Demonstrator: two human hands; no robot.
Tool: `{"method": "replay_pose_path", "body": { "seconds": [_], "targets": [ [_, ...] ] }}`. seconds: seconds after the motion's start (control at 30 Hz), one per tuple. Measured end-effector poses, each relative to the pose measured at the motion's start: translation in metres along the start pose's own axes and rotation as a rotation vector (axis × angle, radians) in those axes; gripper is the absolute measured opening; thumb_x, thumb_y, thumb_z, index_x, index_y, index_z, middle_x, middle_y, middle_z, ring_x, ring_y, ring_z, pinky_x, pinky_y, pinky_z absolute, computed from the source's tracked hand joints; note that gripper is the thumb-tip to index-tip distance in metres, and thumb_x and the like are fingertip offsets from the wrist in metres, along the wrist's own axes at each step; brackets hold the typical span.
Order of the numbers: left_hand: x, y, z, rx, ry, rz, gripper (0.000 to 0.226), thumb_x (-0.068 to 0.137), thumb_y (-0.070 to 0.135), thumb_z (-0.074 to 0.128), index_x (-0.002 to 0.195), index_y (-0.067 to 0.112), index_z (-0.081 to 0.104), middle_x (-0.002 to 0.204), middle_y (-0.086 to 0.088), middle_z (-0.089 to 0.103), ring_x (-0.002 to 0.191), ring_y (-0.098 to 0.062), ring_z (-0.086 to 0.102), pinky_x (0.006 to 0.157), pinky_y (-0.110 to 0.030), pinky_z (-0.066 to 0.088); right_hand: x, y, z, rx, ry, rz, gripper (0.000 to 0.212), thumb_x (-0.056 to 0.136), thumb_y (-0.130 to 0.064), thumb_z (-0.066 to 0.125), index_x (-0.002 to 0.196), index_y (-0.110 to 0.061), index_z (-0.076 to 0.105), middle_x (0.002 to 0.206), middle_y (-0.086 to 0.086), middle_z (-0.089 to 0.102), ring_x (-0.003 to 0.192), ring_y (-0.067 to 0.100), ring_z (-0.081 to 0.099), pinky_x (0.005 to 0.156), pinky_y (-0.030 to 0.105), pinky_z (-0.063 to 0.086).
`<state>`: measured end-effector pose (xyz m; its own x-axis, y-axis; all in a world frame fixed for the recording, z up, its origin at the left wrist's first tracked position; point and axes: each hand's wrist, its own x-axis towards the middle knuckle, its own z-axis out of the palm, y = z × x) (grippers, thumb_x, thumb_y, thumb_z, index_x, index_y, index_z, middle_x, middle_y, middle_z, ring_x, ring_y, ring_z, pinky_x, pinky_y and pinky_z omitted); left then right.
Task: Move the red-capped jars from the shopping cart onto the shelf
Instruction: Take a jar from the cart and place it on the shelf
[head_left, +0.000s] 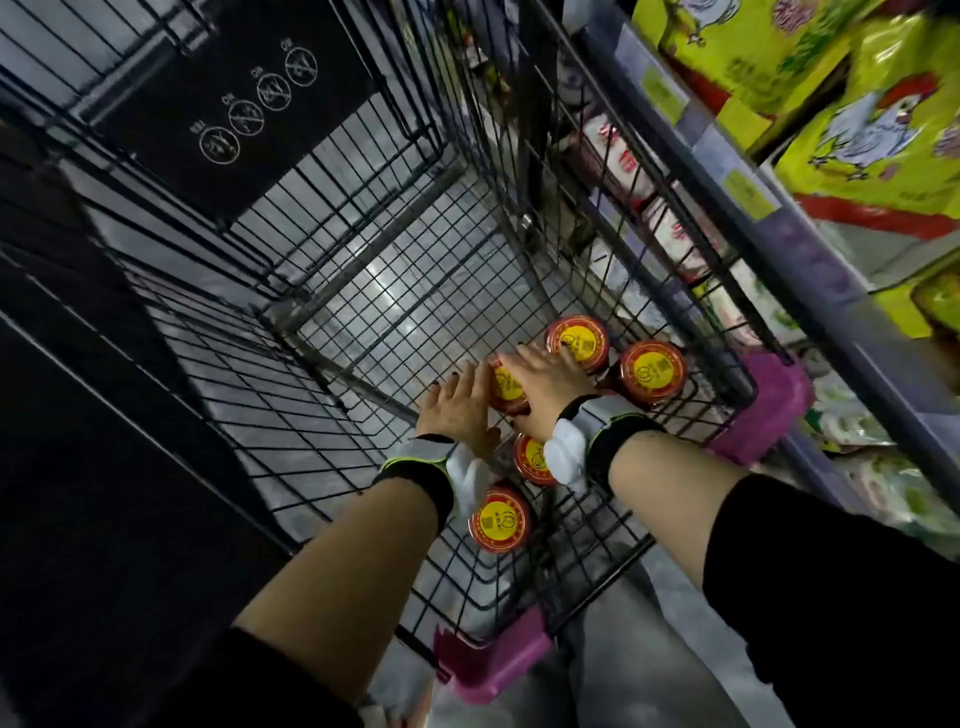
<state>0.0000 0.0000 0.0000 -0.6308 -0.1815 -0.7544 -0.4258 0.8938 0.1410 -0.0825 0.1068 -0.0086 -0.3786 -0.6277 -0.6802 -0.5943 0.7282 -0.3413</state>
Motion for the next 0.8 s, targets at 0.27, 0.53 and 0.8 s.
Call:
{"method": "replay_pose_path", "body": {
  "seconds": [0.27, 0.53, 0.8],
  "targets": [
    [0.000, 0.000, -0.001, -0.071, -0.036, 0.010, 0.094, 0.088, 0.027, 0.058, 0.147, 0.016, -0.015, 0.159, -0.006, 0.006, 0.146, -0.026, 0.008, 0.119, -0.038, 0.006, 0.012, -0.007, 0.007, 0.039, 0.102, 0.073, 0.095, 0.078, -0.028, 0.070, 0.150, -0.021, 0.008, 0.154, 0.010, 0.024, 0.147, 0.026, 0.014, 0.118, 0.047, -0.006],
    [0.000, -0.007, -0.004, -0.029, -0.042, -0.040, 0.106, 0.083, 0.032, 0.065, 0.145, 0.016, -0.019, 0.159, -0.005, 0.004, 0.146, -0.027, 0.009, 0.118, -0.040, 0.007, 0.014, -0.012, 0.010, 0.083, 0.140, 0.093, 0.083, 0.072, -0.018, 0.073, 0.141, -0.021, 0.026, 0.142, 0.006, 0.044, 0.138, 0.021, 0.036, 0.117, 0.048, -0.010],
    [-0.005, -0.010, -0.013, 0.004, -0.044, -0.001, 0.106, 0.082, 0.030, 0.067, 0.146, 0.016, -0.016, 0.159, -0.003, 0.001, 0.146, -0.026, 0.007, 0.118, -0.040, 0.007, 0.008, -0.012, 0.005, 0.110, 0.139, 0.125, 0.087, 0.072, -0.024, 0.076, 0.143, -0.018, 0.025, 0.144, 0.007, 0.044, 0.139, 0.021, 0.035, 0.119, 0.046, -0.004]
  ]
}}
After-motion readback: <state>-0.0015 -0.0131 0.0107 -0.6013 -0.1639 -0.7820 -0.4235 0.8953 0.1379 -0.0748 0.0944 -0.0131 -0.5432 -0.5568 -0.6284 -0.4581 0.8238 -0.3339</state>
